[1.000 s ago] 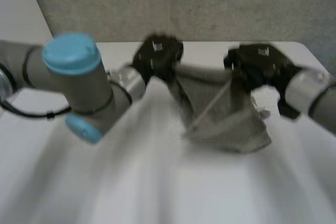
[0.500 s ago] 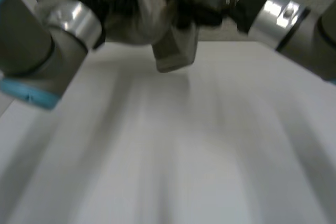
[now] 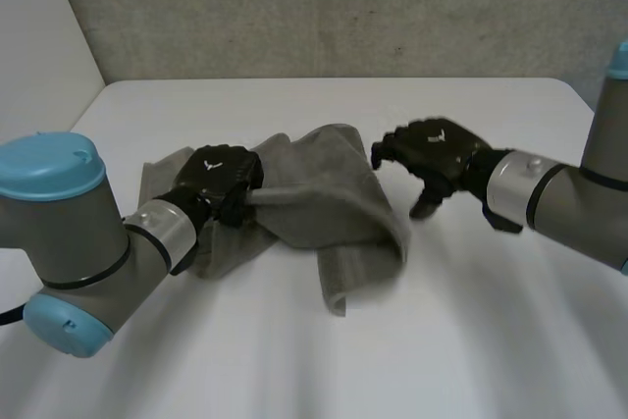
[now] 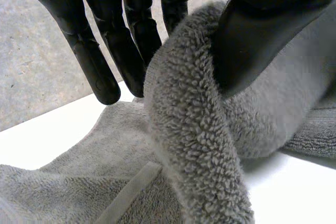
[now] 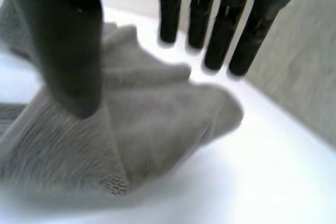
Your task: Fold the towel.
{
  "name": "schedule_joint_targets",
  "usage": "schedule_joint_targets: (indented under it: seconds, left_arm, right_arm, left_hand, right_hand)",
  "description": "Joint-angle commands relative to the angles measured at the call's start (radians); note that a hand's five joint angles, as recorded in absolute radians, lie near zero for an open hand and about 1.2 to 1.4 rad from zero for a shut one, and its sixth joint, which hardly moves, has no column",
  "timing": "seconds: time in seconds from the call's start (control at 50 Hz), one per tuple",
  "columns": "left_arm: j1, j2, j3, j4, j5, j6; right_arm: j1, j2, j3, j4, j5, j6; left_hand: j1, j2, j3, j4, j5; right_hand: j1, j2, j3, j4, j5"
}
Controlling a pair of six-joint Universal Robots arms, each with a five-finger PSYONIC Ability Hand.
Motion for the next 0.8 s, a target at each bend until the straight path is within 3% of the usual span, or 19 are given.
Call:
schedule_joint_targets:
  seconds: [0.02, 0.14, 0.2, 0.36, 0.44, 0.52, 0.58, 0.8]
  left_arm:
    - [0.000, 0.013, -0.028, -0.002, 0.000, -0.004]
    - [0.000, 0.013, -0.040, -0.002, 0.002, -0.002]
    - [-0.001, 0.013, -0.040, 0.003, 0.007, -0.002]
    - [-0.003, 0.012, -0.022, 0.006, 0.007, -0.004]
    - [-0.012, 0.013, -0.009, 0.007, 0.005, -0.007]
    - [-0.017, 0.016, 0.034, -0.002, 0.000, -0.011]
    - [-0.018, 0.019, 0.061, -0.005, 0.000, -0.013]
    - [-0.003, 0.018, 0.138, -0.031, -0.003, -0.089]
  right_arm:
    - [0.031, -0.014, 0.096, 0.027, 0.029, 0.182]
    - [0.022, -0.046, 0.179, -0.014, 0.029, 0.366]
    - [0.022, -0.078, 0.253, -0.111, 0.044, 0.474]
    - [0.059, -0.152, 0.435, -0.307, 0.149, 0.699]
    - [0.108, -0.129, 0.452, -0.364, 0.182, 0.699]
    - [0.142, -0.046, 0.439, -0.450, 0.305, 0.667]
    - [0.145, -0.014, 0.425, -0.451, 0.339, 0.620]
    - [0.156, 0.070, 0.403, -0.525, 0.347, 0.578]
  left_hand:
    - [-0.124, -0.110, -0.111, -0.109, -0.118]
    - [-0.277, -0.263, -0.264, -0.262, -0.271]
    - [-0.291, -0.278, -0.279, -0.277, -0.285]
    - [-0.341, -0.328, -0.329, -0.327, -0.335]
    - [-0.338, -0.325, -0.326, -0.324, -0.332]
    - [-0.312, -0.299, -0.299, -0.298, -0.306]
    - [-0.292, -0.278, -0.279, -0.277, -0.286]
    - [-0.291, -0.278, -0.279, -0.277, -0.285]
  right_hand:
    - [-0.269, -0.260, -0.266, -0.270, -0.237]
    - [-0.269, -0.260, -0.266, -0.270, -0.237]
    - [-0.269, -0.260, -0.266, -0.270, -0.237]
    - [-0.269, -0.260, -0.266, -0.270, -0.237]
    - [-0.269, -0.260, -0.266, -0.270, -0.237]
    - [-0.269, -0.260, -0.266, -0.270, -0.237]
    - [-0.269, -0.260, -0.266, -0.270, -0.237]
    - [0.064, 0.073, 0.066, 0.062, 0.095]
